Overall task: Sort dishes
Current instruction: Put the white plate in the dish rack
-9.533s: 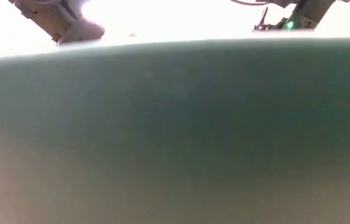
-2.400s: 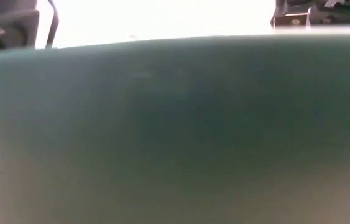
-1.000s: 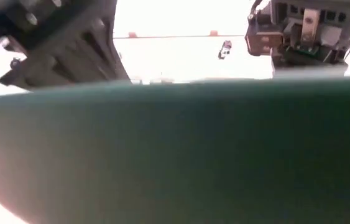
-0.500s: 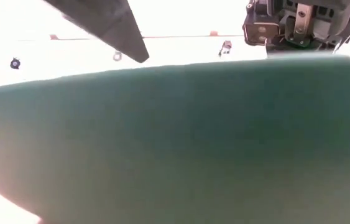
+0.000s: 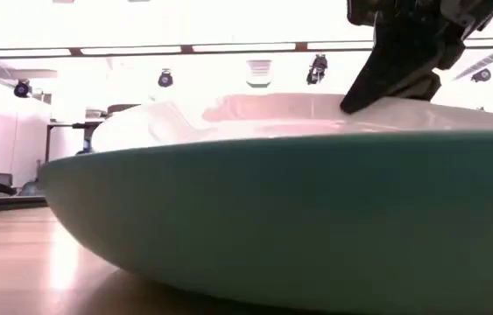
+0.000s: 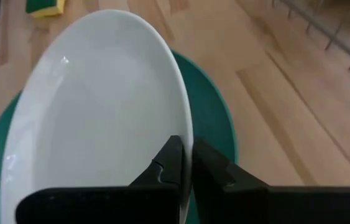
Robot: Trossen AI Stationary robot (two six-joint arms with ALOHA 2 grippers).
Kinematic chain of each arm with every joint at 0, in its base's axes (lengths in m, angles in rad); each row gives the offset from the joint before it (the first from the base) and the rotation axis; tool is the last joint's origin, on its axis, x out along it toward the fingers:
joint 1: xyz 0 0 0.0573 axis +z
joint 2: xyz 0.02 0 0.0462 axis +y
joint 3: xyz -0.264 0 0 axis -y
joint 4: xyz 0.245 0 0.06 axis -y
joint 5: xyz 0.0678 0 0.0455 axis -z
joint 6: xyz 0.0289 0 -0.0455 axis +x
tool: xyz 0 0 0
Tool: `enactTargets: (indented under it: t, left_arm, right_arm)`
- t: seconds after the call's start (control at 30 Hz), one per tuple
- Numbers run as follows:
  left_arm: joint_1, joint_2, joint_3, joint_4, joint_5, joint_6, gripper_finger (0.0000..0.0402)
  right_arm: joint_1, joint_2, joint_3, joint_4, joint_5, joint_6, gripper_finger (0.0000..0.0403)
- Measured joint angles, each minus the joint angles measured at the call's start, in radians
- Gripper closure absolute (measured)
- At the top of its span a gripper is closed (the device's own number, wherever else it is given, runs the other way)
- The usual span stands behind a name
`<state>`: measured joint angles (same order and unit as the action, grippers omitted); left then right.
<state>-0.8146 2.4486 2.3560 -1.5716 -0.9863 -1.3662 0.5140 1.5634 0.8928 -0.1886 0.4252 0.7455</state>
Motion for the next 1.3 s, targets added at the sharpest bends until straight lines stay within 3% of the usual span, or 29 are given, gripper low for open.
enactTargets:
  t: [0.17, 0.37, 0.57, 0.93, 1.17, 1.3]
  left_arm:
    - [0.006, -0.003, -0.009, 0.001, 0.013, 0.018, 0.0383]
    - [0.026, -0.005, -0.021, 0.000, -0.001, 0.217, 0.0377]
    - [0.024, -0.054, -0.007, 0.001, -0.120, 0.445, 0.0377]
    - [-0.041, -0.270, -0.012, 0.001, -0.030, 0.750, 0.0377]
    - [-0.051, -0.320, -0.031, 0.013, -0.024, 0.660, 0.0382]
    - [-0.051, -0.286, -0.087, 0.157, 0.015, 0.675, 0.0398]
  right_arm:
    - [0.020, -0.019, 0.000, 0.005, 0.056, -0.118, 0.0397]
    - [0.048, -0.044, 0.000, 0.006, 0.184, -0.205, 0.0402]
    - [0.058, -0.068, 0.000, 0.002, 0.236, -0.252, 0.0402]
    - [0.058, -0.085, 0.001, -0.003, 0.254, -0.289, 0.0403]
    - [0.058, -0.096, 0.002, -0.001, 0.258, -0.312, 0.0403]
    - [0.063, -0.110, 0.002, -0.002, 0.259, -0.317, 0.0403]
